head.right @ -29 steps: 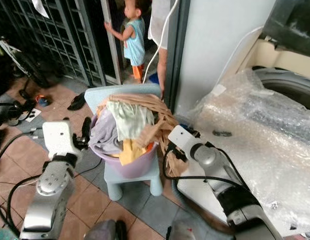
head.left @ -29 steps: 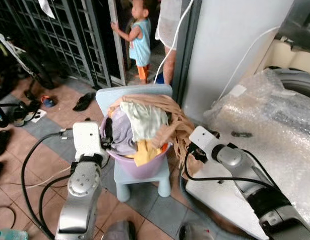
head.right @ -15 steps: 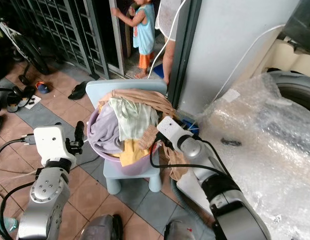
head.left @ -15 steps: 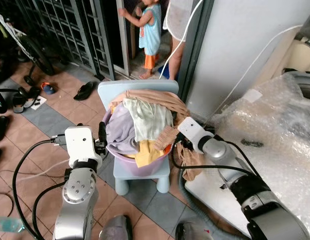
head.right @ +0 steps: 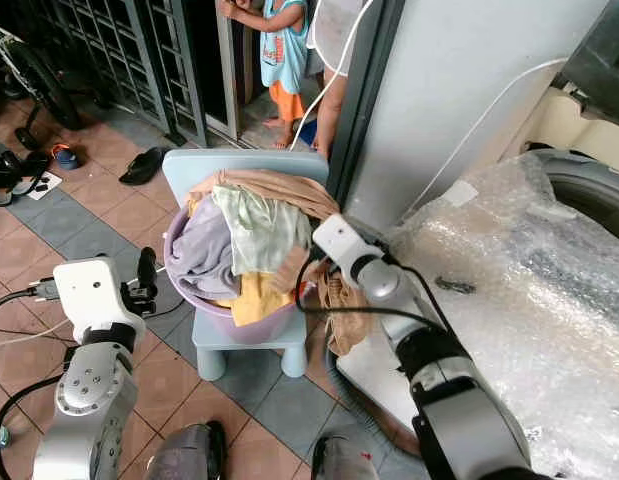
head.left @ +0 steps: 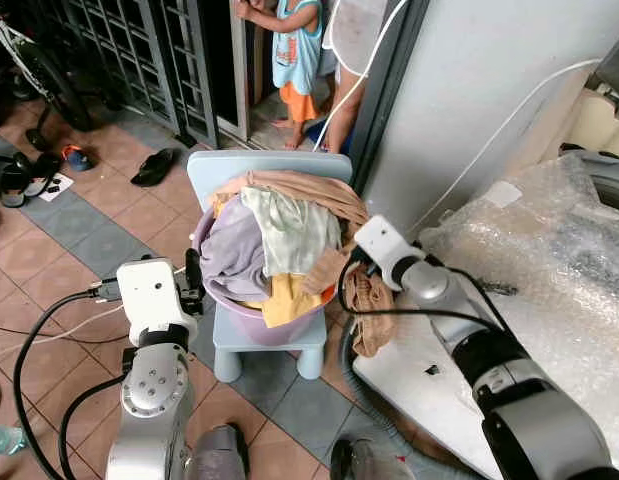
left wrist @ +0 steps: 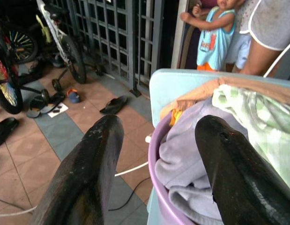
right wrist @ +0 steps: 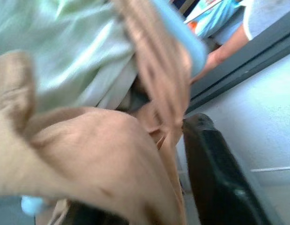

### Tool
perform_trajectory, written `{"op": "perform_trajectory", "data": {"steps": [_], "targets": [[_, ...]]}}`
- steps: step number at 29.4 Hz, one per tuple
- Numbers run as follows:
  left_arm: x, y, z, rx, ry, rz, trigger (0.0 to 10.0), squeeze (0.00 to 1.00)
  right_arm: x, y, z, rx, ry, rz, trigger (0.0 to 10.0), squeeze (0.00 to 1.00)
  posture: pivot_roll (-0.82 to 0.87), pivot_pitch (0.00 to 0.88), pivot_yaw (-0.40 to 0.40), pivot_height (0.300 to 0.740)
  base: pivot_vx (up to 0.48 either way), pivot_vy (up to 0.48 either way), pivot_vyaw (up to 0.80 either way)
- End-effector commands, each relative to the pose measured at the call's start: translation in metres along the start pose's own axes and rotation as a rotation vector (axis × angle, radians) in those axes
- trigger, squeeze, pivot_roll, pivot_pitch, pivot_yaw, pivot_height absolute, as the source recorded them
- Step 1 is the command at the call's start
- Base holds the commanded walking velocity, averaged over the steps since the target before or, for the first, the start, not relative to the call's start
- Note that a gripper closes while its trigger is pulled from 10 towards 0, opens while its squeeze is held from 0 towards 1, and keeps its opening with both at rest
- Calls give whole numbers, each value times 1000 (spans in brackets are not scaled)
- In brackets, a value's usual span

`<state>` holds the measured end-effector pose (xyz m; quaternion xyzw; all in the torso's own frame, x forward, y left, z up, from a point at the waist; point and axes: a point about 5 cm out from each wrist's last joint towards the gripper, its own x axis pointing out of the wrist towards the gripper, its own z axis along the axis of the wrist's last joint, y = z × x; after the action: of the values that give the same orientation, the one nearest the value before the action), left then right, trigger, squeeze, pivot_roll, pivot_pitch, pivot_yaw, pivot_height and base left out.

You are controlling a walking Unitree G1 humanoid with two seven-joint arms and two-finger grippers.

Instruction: Clothes washing

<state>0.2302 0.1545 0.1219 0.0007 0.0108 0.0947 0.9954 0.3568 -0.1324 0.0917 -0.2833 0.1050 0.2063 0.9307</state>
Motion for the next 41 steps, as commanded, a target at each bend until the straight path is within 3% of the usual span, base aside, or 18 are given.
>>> {"op": "perform_trajectory", "data": {"steps": [1,4,14,22,26,30,37,41], "targets": [[2,0,-1,-5,8,1,10000,0,0,-2,-3,37,7,-16,0,0,80,98,-86,740,0,0,0],[5,0,1,-3,-6,0,10000,0,0,-6,0,90,-11,-35,0,0,76,80,-84,740,0,0,0],[18,-4,4,-1,-29,-10,10000,0,3,-27,43,193,-226,-125,0,0,55,46,-52,740,0,0,0],[31,-4,2,24,-35,-3,10000,0,-5,-41,102,297,-474,-148,0,0,44,0,-24,740,0,0,0],[39,-10,2,29,-36,-4,10000,0,-22,-53,149,371,-676,-122,0,0,10,0,14,740,0,0,0],[53,-18,4,30,-49,-42,10000,0,-49,-71,192,440,-858,-118,0,0,-27,0,41,740,0,0,0],[64,-25,2,31,-33,-59,10000,0,-58,-64,193,405,-867,-98,0,0,-60,0,56,740,0,0,0],[61,-30,-8,27,6,-67,10000,0,-61,-59,194,486,-856,-68,0,0,-65,0,56,740,0,0,0]]}}
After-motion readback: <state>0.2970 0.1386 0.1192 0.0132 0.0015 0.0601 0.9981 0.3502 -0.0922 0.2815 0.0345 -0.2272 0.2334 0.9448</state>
